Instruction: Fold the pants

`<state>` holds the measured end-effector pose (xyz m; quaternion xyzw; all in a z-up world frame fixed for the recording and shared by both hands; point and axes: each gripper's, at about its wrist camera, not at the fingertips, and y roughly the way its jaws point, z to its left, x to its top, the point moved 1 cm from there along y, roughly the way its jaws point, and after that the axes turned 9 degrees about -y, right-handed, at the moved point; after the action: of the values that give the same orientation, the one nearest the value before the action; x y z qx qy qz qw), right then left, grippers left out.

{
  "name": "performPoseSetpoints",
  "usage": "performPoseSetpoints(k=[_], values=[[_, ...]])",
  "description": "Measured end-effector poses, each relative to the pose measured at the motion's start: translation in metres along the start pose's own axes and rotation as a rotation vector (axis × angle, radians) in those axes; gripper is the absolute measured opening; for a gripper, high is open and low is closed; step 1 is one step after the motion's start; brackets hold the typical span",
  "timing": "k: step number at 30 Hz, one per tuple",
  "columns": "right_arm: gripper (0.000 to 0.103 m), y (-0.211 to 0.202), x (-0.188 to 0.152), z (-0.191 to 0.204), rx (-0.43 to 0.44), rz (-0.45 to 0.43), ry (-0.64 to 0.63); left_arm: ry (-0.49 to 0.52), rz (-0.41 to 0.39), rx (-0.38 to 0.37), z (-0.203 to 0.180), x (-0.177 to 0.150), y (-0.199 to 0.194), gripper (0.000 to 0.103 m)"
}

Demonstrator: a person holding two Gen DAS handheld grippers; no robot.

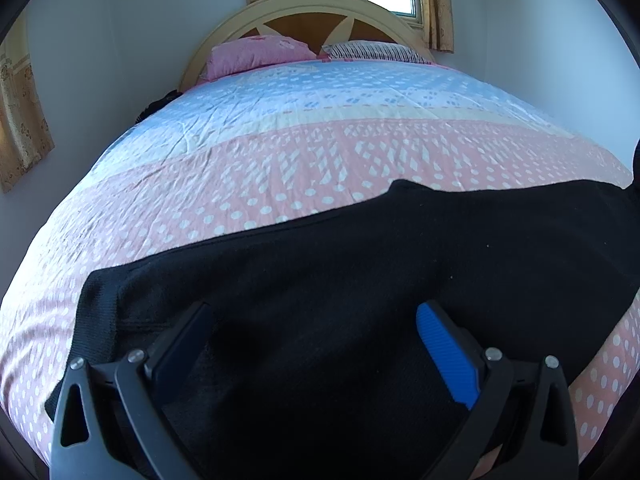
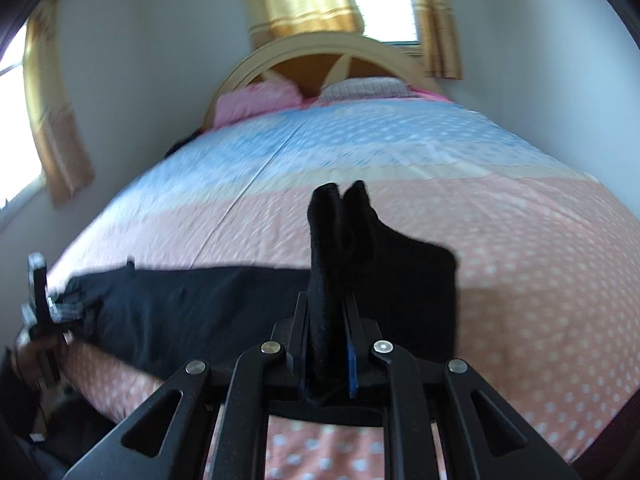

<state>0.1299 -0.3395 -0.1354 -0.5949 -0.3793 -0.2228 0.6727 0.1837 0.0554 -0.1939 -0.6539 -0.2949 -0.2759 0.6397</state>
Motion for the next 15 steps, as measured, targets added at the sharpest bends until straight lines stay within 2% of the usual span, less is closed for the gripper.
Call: performPoseSetpoints(k=[5,7,9,12,15], values=[[0.015,0.032,-0.016,0.030,0.041,0.098,-0.078,0.006,-0.058,0.014,-0.006,0.004,-0.017,0.103],[0.017,0.041,-0.024,0.035,0.056,0.147,-0.122,0.004,-0.078,-0.042,-0.017,0.009,-0.029,0.103],[0.025,0.042,-0.029,0.038,0.062,0.168,-0.150,0.032,-0.089,-0.096,-0.035,0.015,-0.037,0.103],[0.026,0.024,-0.028,0.028,0.128,0.123,-0.112,0.104,-0.049,-0.220,-0.075,0.025,-0.042,0.103],[0.026,0.002,-0.025,0.005,0.165,0.069,-0.019,0.137,-0.004,-0.332,-0.115,0.035,-0.040,0.103]])
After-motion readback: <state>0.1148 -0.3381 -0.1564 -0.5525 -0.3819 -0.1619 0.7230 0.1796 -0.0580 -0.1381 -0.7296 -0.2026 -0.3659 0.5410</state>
